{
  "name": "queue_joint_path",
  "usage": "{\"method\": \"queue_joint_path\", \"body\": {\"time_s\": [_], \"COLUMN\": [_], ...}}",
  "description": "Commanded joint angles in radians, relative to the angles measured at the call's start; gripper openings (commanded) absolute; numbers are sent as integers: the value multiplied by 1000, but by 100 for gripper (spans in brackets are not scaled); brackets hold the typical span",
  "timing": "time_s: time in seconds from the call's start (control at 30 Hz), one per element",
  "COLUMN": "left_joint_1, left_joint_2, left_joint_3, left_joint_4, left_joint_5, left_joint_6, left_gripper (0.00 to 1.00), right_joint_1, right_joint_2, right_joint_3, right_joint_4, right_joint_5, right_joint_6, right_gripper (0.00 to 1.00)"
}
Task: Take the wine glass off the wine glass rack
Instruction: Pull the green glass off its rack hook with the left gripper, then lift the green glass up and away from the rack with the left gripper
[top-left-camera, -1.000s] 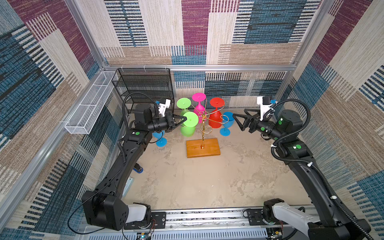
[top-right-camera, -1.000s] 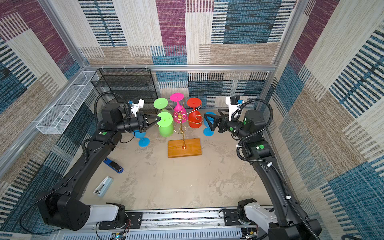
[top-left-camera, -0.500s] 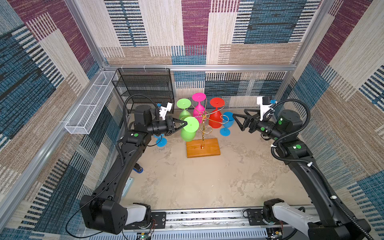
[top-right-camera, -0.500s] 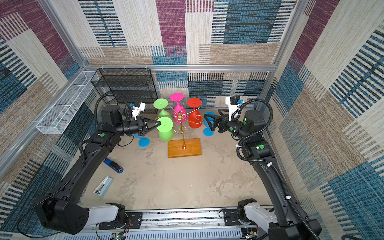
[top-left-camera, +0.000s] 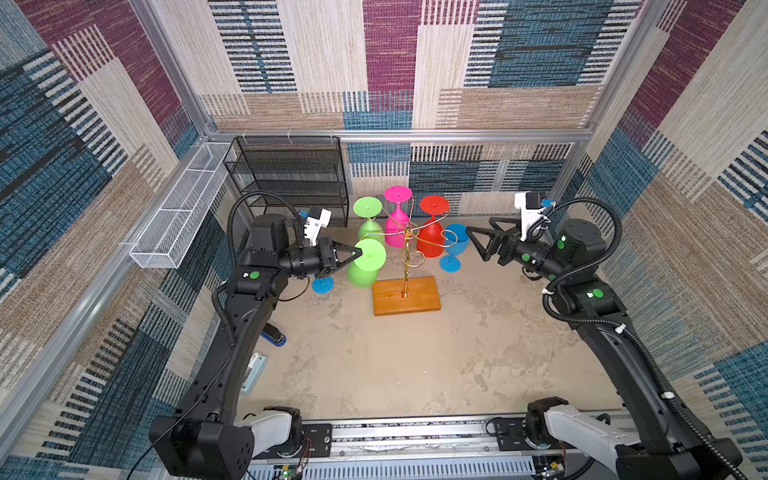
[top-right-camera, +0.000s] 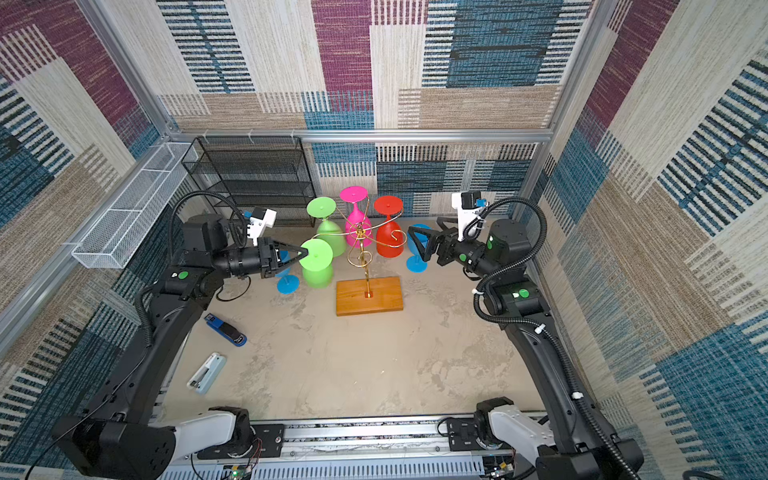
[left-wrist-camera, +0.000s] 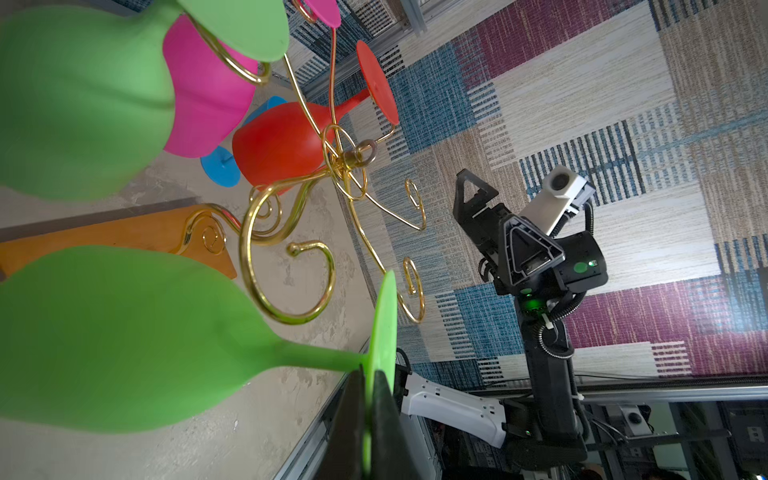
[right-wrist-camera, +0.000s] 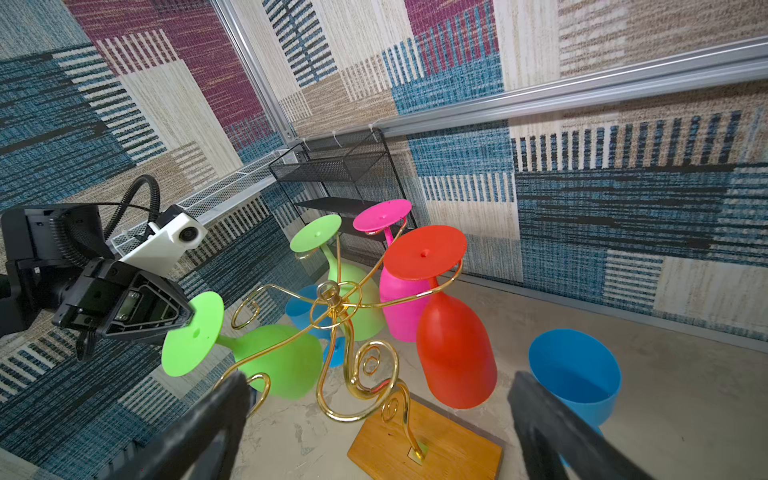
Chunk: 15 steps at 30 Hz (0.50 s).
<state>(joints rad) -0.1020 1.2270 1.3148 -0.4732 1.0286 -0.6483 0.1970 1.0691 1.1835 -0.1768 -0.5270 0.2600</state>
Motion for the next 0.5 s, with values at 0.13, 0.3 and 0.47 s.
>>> {"method": "queue_joint_path", "body": {"time_s": [0.13, 0.3, 0.47], "left_joint_1": [85, 219, 306], "left_joint_2": [-59, -123, -147], "left_joint_3": [11, -23, -94], "left_joint_4": [-157, -6, 409], "left_joint_5": [43, 111, 232], "left_joint_6": [135, -10, -362], "left_gripper": [0, 0, 0], "right_joint_1": [1, 1, 1], "right_joint_2": [5, 4, 4], "right_joint_3": [14, 26, 33], "right_joint_4": [16, 4, 18], "right_joint_5": [6, 17, 37], "right_joint_6": [-7, -16, -34], "right_gripper": [99, 99, 99]}}
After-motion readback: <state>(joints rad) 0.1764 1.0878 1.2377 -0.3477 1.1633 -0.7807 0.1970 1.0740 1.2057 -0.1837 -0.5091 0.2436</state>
